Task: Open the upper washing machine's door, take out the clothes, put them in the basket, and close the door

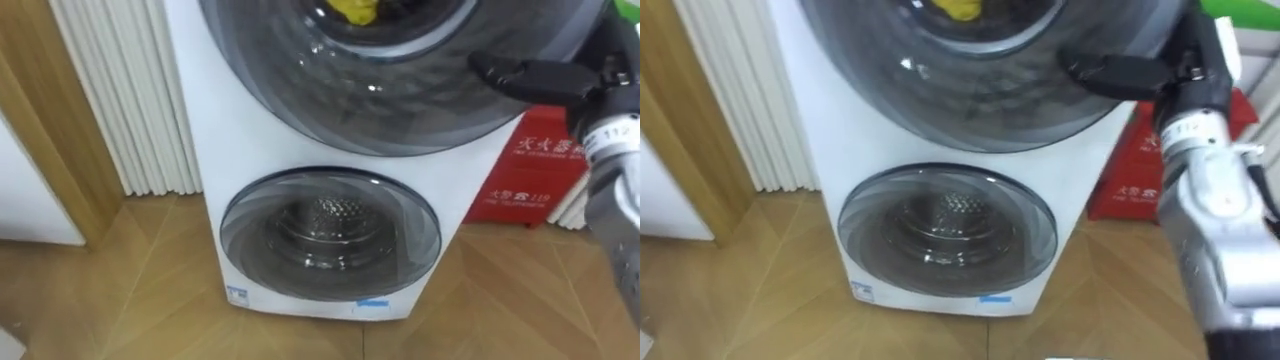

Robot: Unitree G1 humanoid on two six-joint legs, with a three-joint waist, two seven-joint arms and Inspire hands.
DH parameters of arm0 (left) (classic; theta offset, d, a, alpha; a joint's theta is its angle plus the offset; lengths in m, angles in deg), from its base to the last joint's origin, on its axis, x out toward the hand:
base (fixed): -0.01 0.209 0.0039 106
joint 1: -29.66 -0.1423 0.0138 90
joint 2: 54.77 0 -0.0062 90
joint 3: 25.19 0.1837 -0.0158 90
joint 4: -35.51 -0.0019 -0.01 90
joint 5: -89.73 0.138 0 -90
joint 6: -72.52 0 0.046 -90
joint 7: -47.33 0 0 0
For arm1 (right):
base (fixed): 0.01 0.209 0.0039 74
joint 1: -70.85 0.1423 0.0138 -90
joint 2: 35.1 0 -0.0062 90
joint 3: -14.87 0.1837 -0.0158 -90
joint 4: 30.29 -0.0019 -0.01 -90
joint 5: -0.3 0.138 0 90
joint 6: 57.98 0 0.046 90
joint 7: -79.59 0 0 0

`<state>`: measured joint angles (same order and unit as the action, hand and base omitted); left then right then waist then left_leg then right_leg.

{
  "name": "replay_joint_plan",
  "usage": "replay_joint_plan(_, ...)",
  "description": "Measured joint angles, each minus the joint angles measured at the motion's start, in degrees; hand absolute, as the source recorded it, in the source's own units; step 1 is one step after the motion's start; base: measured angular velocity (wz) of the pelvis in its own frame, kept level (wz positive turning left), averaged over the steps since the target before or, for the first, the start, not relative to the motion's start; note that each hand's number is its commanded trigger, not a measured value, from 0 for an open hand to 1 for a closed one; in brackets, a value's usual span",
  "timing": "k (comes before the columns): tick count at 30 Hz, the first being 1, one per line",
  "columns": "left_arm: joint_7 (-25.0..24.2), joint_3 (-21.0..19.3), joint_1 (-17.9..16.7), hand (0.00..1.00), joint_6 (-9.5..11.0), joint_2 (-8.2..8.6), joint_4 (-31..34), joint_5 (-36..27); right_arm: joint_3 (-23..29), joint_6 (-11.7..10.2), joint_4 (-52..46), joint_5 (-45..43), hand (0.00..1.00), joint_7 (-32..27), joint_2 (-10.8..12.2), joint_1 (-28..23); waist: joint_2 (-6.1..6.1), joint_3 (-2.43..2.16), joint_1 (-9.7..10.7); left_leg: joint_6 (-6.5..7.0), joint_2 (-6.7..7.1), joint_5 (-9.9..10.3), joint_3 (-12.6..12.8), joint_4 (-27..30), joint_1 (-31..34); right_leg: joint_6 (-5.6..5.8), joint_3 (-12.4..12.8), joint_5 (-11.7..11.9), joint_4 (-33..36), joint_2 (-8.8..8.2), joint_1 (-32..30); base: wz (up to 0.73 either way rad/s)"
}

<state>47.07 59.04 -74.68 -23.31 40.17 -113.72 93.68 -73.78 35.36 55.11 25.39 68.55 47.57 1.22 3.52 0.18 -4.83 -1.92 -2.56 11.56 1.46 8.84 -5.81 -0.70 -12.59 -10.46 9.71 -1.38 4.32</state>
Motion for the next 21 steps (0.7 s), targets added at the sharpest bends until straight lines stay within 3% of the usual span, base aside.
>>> replay_joint_plan(2,1.20,2.21,0.16,0.00,0.99,-0.05,0.15,0.06,-1.43,-3.09,-2.12,-0.97,0.00,1.10,2.71,-5.95,-0.36,-0.06,0.15,0.00,-0.13,0.00,0.79,-0.16,-1.01,0.00,0.02,0.00,-0.06,0.02,0.83,0.00)
replay_joint_plan(3,1.42,2.56,0.37,0.00,1.38,-0.05,0.10,0.07,-1.75,-3.41,-2.28,-1.12,0.00,1.55,3.09,-7.37,-0.38,-0.05,0.17,0.00,-0.14,0.00,1.10,-0.17,-1.05,0.00,0.04,0.00,-0.05,0.02,0.86,0.00)
replay_joint_plan(8,2.51,2.74,1.33,0.00,3.85,0.27,0.03,-2.68,-5.93,-2.31,-2.73,-4.20,0.00,8.81,5.14,-20.00,-0.78,-0.02,0.16,-0.01,0.05,0.00,1.72,-0.37,-0.70,0.00,1.41,0.00,-0.06,-0.09,0.29,-0.02)
replay_joint_plan(12,2.49,2.75,1.03,0.00,3.87,0.39,0.02,-4.57,-6.37,-1.96,-3.25,-5.65,0.00,11.14,5.13,-21.59,-1.10,-0.19,0.65,-0.01,0.11,0.00,1.58,-0.38,-0.93,0.01,1.64,0.00,0.18,-0.14,0.28,-0.02)
replay_joint_plan(13,2.45,2.80,1.10,0.00,3.88,0.51,0.02,-4.82,-6.36,-1.99,-3.84,-5.91,0.00,11.65,5.09,-21.60,-1.42,-0.22,1.24,0.03,-0.19,-0.04,0.80,-0.56,-1.65,0.02,1.37,-0.01,1.64,0.07,-0.11,-0.12)
replay_joint_plan(14,2.43,3.22,1.07,0.00,4.09,0.95,-0.08,-5.92,-6.40,-2.13,-4.27,-5.96,0.00,12.21,5.21,-21.81,-3.62,0.35,1.22,0.15,-2.49,-0.14,-3.52,-1.37,-3.27,0.27,1.72,-1.56,6.81,1.70,-3.47,-0.22)
replay_joint_plan(15,2.45,3.17,1.09,0.00,4.59,0.74,-0.18,-6.20,-6.45,-2.22,-4.48,-6.16,0.00,12.65,5.78,-22.16,-4.11,-0.02,1.34,0.12,-3.61,-0.13,-5.69,-1.56,-3.53,-0.05,3.76,-1.66,5.07,3.52,-4.83,-0.56)
replay_joint_plan(16,2.47,2.08,0.49,0.00,5.41,0.01,-0.55,-6.14,-7.00,-2.27,-5.71,-7.01,0.00,13.42,6.99,-22.29,-3.40,-0.29,1.48,-0.18,-4.22,0.08,-5.95,-1.04,-3.06,-2.12,6.02,2.98,-3.02,5.10,-7.30,-0.47)
replay_joint_plan(17,2.63,1.54,0.56,0.00,5.58,0.09,-2.56,-6.32,-7.02,-3.18,-6.90,-7.17,0.00,13.90,7.12,-23.43,-2.68,0.10,2.36,-2.29,-4.65,1.68,-3.71,-1.00,-3.50,-3.65,3.70,9.78,-2.39,4.59,-9.11,-0.25)
replay_joint_plan(18,2.85,1.83,0.87,0.00,5.51,0.31,-3.44,-6.50,-6.82,-3.61,-6.89,-7.12,0.00,13.71,7.28,-24.34,-2.94,-0.11,3.46,-2.73,-4.92,2.09,-2.16,-1.17,-3.74,-3.55,3.11,9.40,-1.58,4.77,-8.88,0.21)
replay_joint_plan(20,2.95,3.77,1.15,0.00,6.19,0.86,-3.50,-6.78,-6.19,-3.62,-6.58,-7.31,0.00,12.78,7.44,-26.80,-3.04,-0.10,4.72,-2.57,-5.12,2.01,3.34,-1.59,-4.09,-3.51,3.38,9.22,-1.01,4.81,-8.00,0.23)
replay_joint_plan(21,3.05,3.83,1.26,0.00,6.17,0.72,-3.38,-6.71,-6.18,-3.62,-6.59,-7.32,0.00,12.87,7.43,-27.07,-3.01,-0.09,4.86,-2.56,-5.10,2.00,3.51,-1.73,-4.09,-3.44,3.49,9.18,-1.00,4.83,-8.01,0.07)
